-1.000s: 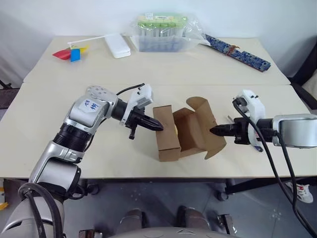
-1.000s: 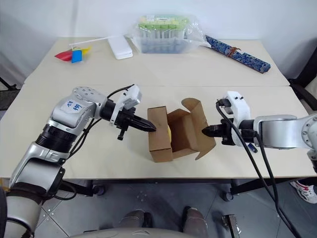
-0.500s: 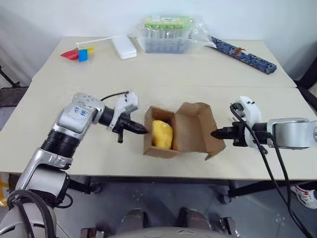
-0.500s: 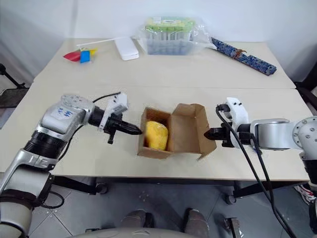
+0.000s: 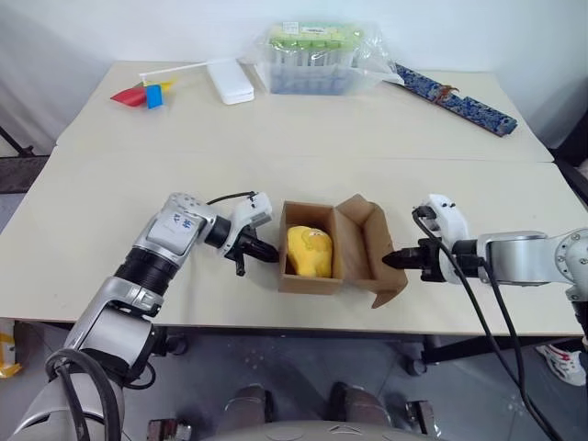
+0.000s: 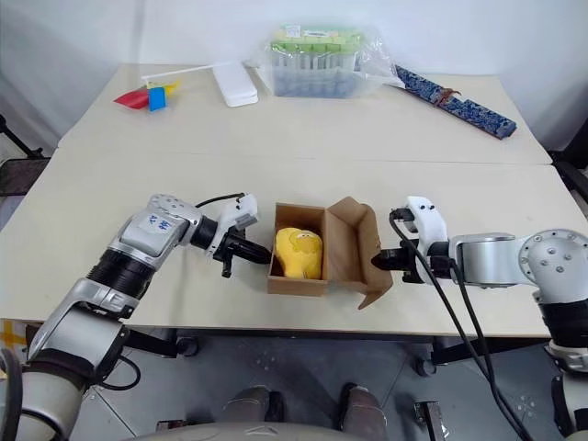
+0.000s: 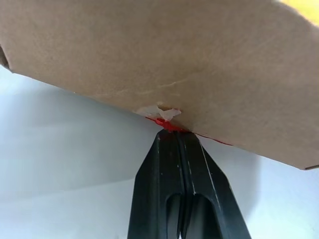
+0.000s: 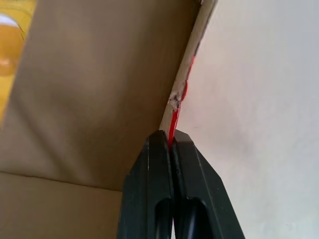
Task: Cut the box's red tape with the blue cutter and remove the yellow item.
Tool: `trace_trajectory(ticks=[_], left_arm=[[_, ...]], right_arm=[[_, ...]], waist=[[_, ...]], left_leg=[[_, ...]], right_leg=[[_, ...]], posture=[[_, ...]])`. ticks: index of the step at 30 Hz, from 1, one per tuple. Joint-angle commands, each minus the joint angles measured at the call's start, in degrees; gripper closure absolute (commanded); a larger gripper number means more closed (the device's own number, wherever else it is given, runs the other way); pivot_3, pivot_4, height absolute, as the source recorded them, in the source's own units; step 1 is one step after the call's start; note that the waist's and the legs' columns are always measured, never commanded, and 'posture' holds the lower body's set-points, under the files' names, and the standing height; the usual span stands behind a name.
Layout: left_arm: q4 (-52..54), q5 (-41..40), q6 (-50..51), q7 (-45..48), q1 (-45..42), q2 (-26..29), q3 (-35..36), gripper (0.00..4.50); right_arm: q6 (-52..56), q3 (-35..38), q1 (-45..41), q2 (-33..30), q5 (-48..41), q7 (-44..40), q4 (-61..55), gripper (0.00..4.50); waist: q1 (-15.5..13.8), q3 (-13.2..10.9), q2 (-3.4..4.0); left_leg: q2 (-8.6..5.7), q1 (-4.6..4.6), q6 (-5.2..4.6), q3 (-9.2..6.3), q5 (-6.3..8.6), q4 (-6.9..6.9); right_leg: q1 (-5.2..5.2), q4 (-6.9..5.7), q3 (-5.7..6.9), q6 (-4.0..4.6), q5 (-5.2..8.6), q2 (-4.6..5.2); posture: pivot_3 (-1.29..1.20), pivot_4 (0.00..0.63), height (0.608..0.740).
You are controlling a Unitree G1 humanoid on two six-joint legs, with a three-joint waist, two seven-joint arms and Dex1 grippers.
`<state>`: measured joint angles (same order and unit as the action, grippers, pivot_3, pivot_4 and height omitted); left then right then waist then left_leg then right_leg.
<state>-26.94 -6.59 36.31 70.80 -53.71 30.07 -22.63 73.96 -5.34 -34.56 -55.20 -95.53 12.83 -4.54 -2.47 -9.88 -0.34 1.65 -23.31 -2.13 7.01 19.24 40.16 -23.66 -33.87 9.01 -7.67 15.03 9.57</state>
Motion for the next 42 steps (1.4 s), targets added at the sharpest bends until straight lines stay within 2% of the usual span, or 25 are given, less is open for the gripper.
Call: trace_trajectory(ticks=[1, 5, 10, 13, 24, 34, 42], left_arm=[[-1.65, 1.33, -1.78, -0.39, -1.17, -1.11, 0.3, 4.5], [-2.7, 1.88, -2.69, -0.21, -1.46, -1.58, 0.6, 4.5], [-3.63, 2.49, -3.41, 0.0, -1.67, -2.1, 0.77, 4.5], [-3.77, 2.89, -3.62, 0.17, -1.57, -2.24, 0.96, 4.5], [-3.5, 3.52, -3.62, 0.49, -0.48, -1.27, 1.81, 4.5], [0.85, 2.21, 1.9, 1.32, 2.17, 3.59, 4.41, 4.5], [0.89, 1.95, 2.88, 3.08, 1.09, 11.94, 7.65, 4.5]], right_arm=[[1.08, 0.81, -0.41, 0.98, 4.39, -3.2, -2.26, 4.49], [1.44, 1.66, -0.5, 1.72, 9.56, -6.65, -3.67, 4.49], [-1.91, 2.48, 0.36, 1.97, 20.72, -12.38, -8.09, 4.49], [-0.5, 2.73, 0.36, 1.26, 23.83, -15.6, -9.69, 3.83], [-0.85, 6.93, -1.45, -2.55, 33.64, -27.09, -13.02, 0.03], [-5.95, 12.17, 0.41, -9.88, 40.23, -42.96, -14.12, 0.03], [-8.51, 15.32, -0.52, -13.06, 42.88, -51.8, -14.16, 0.03]], waist=[[0.16, 0.0, 0.0], [0.17, 0.0, 0.0], [0.18, 0.0, 0.0], [0.15, 0.0, 0.0], [0.38, 0.0, 0.0], [1.57, 0.0, 0.01], [2.31, -0.01, 0.01]], left_leg=[[0.0, 0.01, 0.0, 0.0, 0.0, 0.0], [-0.01, 0.02, 0.01, 0.0, 0.0, 0.01], [0.0, 0.02, 0.0, 0.0, 0.0, 0.04], [-0.01, 0.02, 0.0, 0.0, 0.0, 0.04], [-0.08, 0.01, 0.0, 0.0, 0.0, 0.04], [-0.05, 0.05, 0.07, 0.02, -0.02, -0.08], [-0.03, 0.06, 0.12, 0.02, -0.02, -0.1]], right_leg=[[0.0, 0.0, 0.01, 0.0, 0.0, 0.0], [0.01, -0.03, 0.01, 0.0, 0.0, 0.0], [0.01, -0.03, 0.0, 0.0, 0.0, 0.0], [0.01, -0.04, 0.0, 0.0, 0.0, 0.0], [-0.01, -0.06, 0.0, 0.0, 0.0, 0.0], [-0.07, -0.09, 0.0, 0.0, 0.0, -0.11], [-0.09, -0.11, 0.01, 0.0, 0.0, -0.13]], posture=[[0.0, 0.15, 0.74], [0.0, 0.15, 0.74], [0.0, 0.15, 0.74], [0.0, 0.15, 0.74], [0.0, 0.15, 0.74], [0.0, 0.15, 0.74], [0.0, 0.15, 0.74]])
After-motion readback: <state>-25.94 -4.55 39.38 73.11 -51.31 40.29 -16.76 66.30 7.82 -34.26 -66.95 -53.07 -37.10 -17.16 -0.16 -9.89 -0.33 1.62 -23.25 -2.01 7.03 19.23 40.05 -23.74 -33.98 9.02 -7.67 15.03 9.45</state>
